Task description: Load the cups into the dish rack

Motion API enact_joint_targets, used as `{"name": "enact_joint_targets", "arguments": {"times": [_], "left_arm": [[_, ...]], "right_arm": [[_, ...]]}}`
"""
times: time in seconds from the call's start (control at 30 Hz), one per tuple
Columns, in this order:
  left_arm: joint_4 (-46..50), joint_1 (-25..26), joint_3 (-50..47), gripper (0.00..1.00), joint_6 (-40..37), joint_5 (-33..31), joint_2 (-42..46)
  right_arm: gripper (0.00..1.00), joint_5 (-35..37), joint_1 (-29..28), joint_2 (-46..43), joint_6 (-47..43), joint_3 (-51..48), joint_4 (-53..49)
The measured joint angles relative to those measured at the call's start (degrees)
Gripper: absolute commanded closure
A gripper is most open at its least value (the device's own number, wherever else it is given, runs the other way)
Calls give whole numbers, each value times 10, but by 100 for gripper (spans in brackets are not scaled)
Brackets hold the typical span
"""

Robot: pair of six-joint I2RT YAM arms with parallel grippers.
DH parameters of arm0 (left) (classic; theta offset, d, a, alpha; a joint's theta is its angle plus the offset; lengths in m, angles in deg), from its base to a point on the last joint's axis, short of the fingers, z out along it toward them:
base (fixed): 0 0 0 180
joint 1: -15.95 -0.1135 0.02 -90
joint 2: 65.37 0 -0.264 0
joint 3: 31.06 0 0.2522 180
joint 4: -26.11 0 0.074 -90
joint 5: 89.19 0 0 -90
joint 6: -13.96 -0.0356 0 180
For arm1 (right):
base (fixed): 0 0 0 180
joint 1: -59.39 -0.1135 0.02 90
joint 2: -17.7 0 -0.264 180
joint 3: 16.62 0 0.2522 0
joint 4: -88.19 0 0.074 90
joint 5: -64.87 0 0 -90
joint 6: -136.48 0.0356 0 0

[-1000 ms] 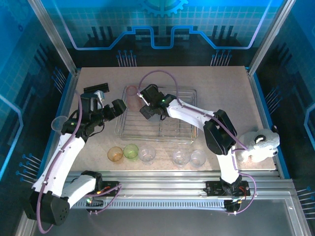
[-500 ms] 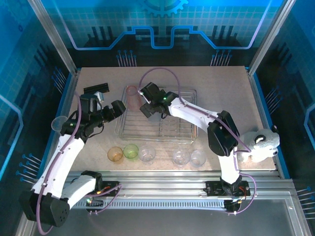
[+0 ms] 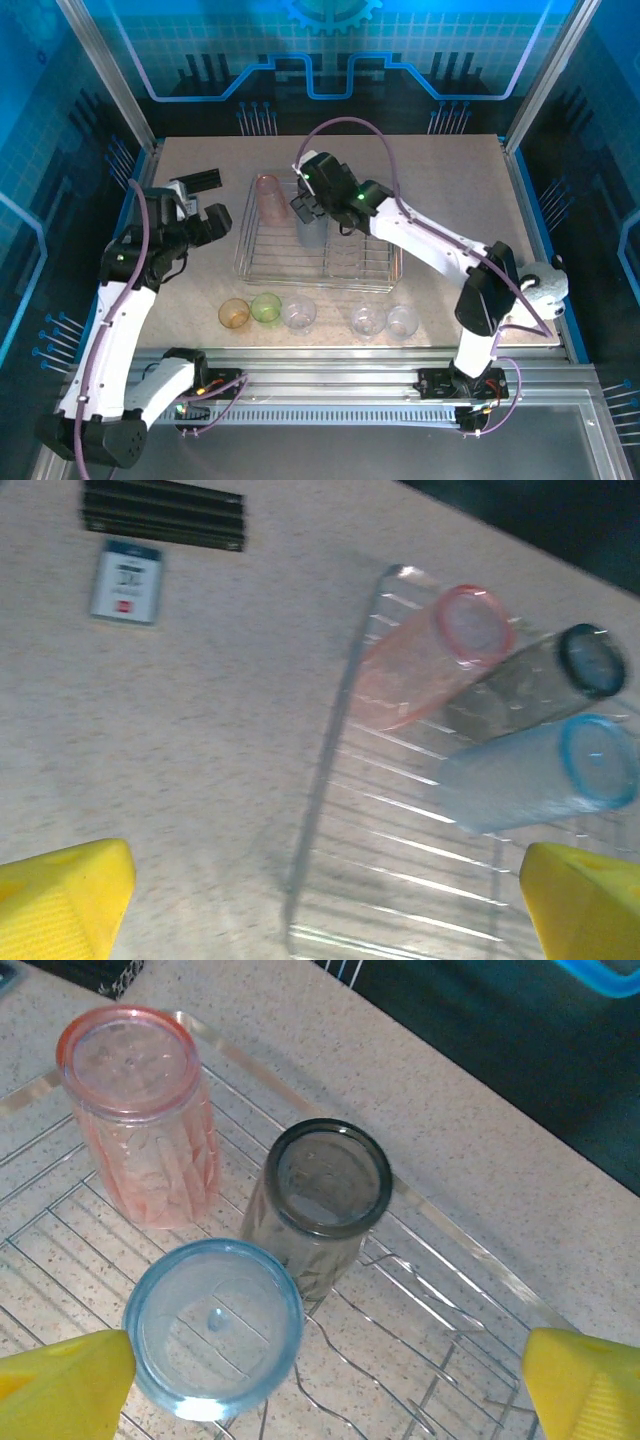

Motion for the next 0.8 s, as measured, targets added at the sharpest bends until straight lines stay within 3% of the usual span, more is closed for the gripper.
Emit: {"name": "enact_joint_targets", "arguments": {"times": [0.23,0.4,0.6,0.8], "left_arm": [[84,-44,38,1,-65,-65,-73],[111,-76,38,1,-100,-82,-107],[104,-106,38,6,-132,-108,-180],[97,-106,67,8,-156,-160,-242]], "right_arm": [[0,26,23,-88,16,-116,34],[0,44,74,-186,37,-190,48],[0,-42,193,-342,98,-269,73],[2,-118,221,-388,140,-296,76]]}}
